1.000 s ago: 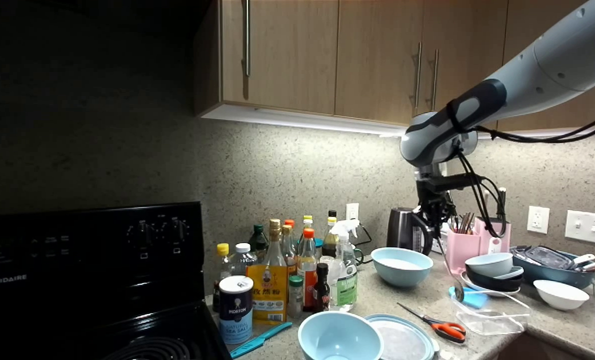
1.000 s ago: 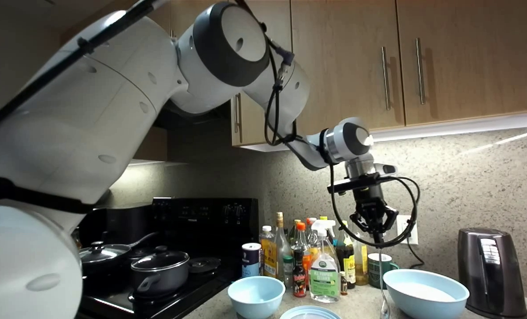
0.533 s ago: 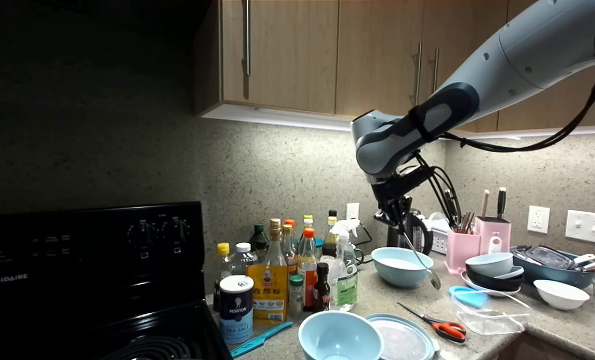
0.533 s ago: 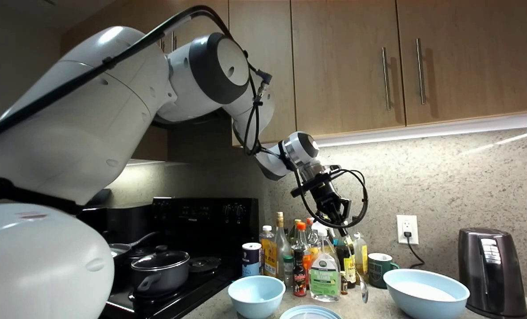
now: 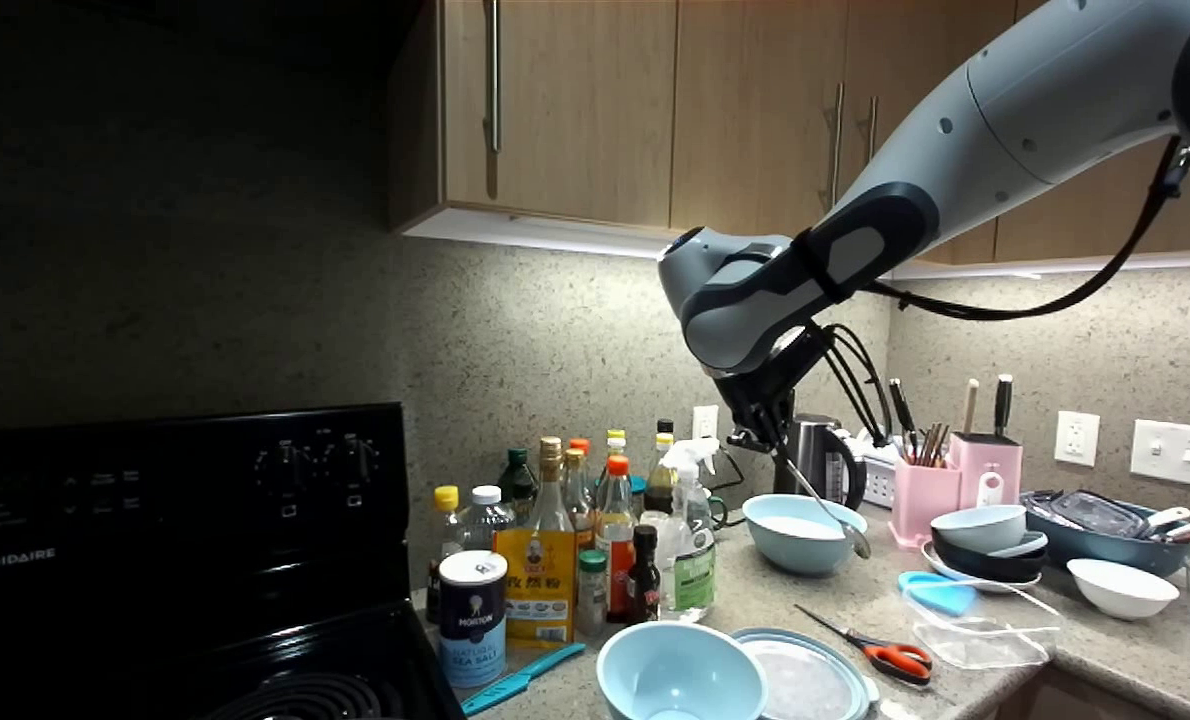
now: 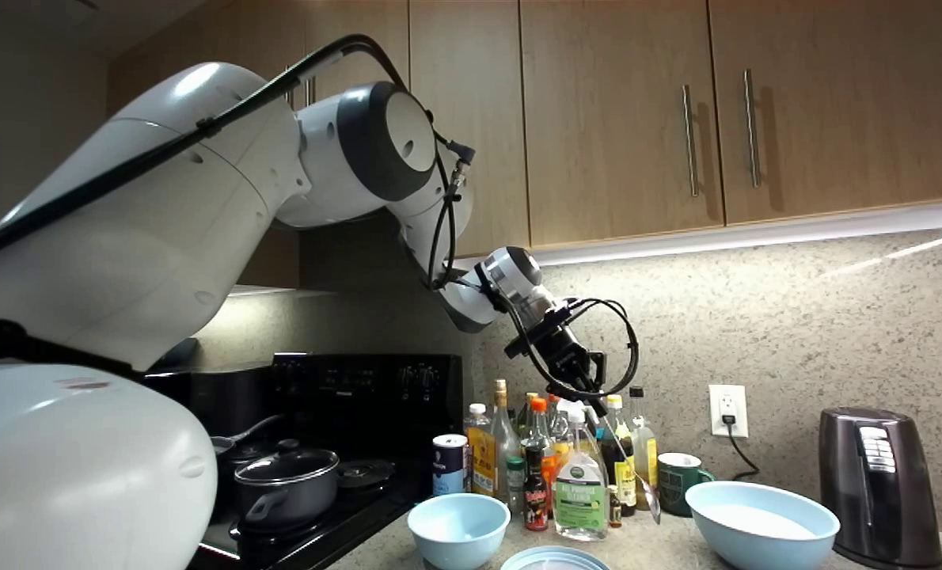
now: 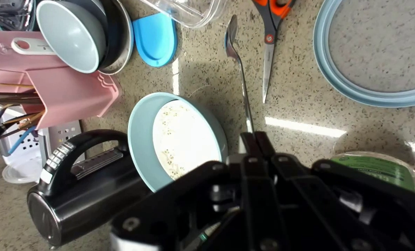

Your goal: Remove the silver spoon from the clear bowl and place it inside the blue bowl on the left

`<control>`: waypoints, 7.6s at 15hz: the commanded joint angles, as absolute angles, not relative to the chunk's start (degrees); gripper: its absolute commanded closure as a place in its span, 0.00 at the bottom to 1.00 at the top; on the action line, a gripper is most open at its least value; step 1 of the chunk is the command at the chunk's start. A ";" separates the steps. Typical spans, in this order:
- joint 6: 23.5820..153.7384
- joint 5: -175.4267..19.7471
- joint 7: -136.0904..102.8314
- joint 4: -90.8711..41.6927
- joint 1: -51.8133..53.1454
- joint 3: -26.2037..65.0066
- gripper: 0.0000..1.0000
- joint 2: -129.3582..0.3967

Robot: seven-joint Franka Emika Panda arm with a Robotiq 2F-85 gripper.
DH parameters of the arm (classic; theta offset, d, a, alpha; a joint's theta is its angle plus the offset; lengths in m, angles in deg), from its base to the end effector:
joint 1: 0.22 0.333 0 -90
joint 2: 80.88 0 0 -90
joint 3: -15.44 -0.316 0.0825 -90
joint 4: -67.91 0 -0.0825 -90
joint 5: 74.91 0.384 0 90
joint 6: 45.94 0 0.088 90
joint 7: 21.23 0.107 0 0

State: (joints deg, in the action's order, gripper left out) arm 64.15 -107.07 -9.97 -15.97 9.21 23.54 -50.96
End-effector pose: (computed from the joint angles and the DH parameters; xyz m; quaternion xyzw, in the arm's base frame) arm 0.6996 -0.0043 0.3892 0.9558 0.0281 0.0022 0.2926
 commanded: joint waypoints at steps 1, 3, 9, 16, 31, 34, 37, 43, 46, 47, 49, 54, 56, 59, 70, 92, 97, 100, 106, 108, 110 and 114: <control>63.78 -107.56 -9.76 -15.76 8.38 22.53 0.98 -50.98; 68.14 -106.81 -12.57 -18.17 7.59 21.20 0.99 -52.76; 83.03 -105.66 -20.72 -24.13 6.78 17.65 0.99 -57.44; 82.98 -105.62 -18.67 -23.61 7.57 18.42 0.98 -57.03; 93.86 -105.32 -26.59 -28.19 9.85 14.02 0.98 -56.60; 94.92 -105.72 -29.05 -29.85 10.29 12.91 0.99 -57.70; 93.89 -106.22 -28.71 -31.39 12.18 12.13 0.99 -58.64; 92.87 -107.16 -25.32 -30.27 14.84 12.56 0.98 -56.58; 92.74 -107.25 -25.13 -30.38 14.86 12.98 0.99 -56.58; 92.45 -108.56 -24.88 -30.69 15.59 13.16 0.99 -56.91; 92.84 -109.68 -25.71 -32.68 16.67 12.29 0.99 -58.27; 94.32 -109.32 -25.71 -35.10 18.73 9.63 0.99 -58.11; 95.01 -109.70 -24.58 -36.93 19.56 9.38 0.99 -58.63; 97.65 -111.11 -22.09 -40.50 20.26 10.11 0.99 -59.76; 82.47 -138.69 -3.15 -41.25 22.72 9.60 0.99 -65.69; 94.79 -131.41 -0.37 -43.81 19.71 5.38 0.99 -58.84; 93.83 -132.54 -1.27 -42.34 20.26 6.17 0.99 -57.83; 90.74 -135.89 0.60 -42.21 21.89 6.91 0.99 -59.14; 80.17 -141.03 7.88 -43.30 25.36 4.72 0.99 -62.63; 77.91 -140.62 9.12 -43.30 25.79 3.65 0.99 -63.20; 77.09 -140.60 9.92 -43.35 25.63 2.88 0.99 -63.61; 77.10 -140.31 9.16 -43.28 25.02 2.37 0.99 -63.99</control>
State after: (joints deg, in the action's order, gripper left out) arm 77.95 -138.87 7.63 -41.31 25.79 3.22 -61.89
